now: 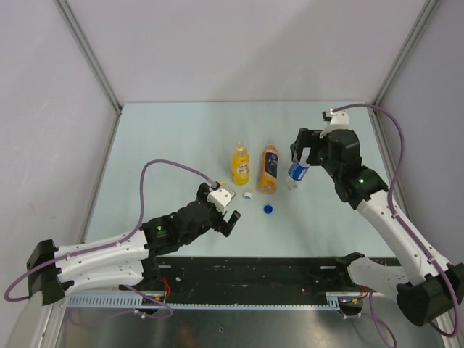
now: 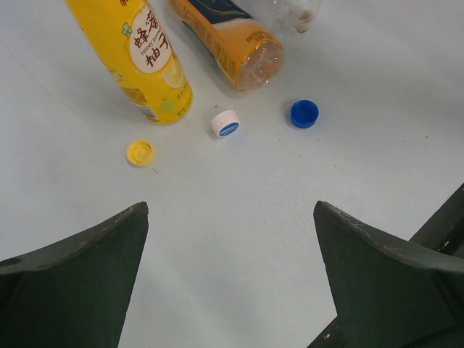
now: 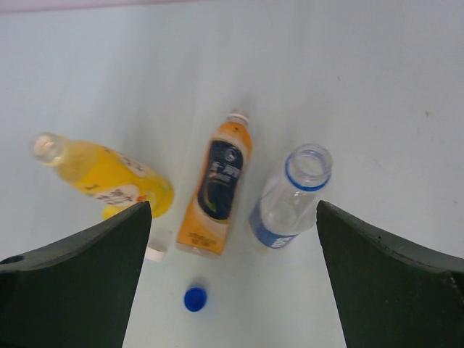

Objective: Unscrew the bottle caps

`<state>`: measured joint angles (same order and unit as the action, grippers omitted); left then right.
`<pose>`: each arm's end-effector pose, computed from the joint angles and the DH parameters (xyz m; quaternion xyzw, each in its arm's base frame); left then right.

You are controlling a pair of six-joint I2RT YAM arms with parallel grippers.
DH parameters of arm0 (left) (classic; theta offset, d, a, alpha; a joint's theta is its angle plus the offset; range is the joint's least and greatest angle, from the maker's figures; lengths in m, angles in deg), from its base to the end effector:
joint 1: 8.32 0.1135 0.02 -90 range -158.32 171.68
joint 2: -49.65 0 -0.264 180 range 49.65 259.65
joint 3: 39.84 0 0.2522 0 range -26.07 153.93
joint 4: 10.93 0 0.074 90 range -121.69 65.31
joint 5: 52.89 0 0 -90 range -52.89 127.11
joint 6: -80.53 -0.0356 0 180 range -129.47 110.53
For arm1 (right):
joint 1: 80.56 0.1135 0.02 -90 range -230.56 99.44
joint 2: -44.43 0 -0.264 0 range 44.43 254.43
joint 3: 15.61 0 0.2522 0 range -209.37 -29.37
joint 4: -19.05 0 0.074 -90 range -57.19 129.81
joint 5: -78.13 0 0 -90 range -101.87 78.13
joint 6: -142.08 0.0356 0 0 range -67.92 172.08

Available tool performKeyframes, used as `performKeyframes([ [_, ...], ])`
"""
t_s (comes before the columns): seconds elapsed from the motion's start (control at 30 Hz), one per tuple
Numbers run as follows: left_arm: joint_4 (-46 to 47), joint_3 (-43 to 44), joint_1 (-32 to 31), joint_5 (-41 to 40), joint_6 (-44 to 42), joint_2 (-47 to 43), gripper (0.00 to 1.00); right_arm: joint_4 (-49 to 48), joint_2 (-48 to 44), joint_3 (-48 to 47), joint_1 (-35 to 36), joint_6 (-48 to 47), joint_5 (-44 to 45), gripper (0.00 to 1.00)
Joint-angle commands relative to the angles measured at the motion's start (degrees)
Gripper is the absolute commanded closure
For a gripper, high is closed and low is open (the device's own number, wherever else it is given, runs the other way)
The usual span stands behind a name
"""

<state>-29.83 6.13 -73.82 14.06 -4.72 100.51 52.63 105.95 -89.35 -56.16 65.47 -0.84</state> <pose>0.0966 -0.1783 0.2537 0.3209 0.7633 -0.1710 0.5340 0.2233 0.0938 0.3593 -0.0249 0.8235 0.1066 0.5567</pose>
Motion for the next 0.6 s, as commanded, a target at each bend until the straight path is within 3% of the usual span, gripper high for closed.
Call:
performKeyframes([
  [0.0, 0.4, 1.5, -0.1, -1.7, 1.3, 0.4, 0.01, -3.7, -3.8, -1.1, -0.5, 2.2, -4.1, 0.01],
  [0.57, 0.4, 2.0, -0.1, -2.2, 1.4, 3.4, 0.01, -3.7, -3.7, -1.2, -1.8, 2.9, -9.8, 0.01],
])
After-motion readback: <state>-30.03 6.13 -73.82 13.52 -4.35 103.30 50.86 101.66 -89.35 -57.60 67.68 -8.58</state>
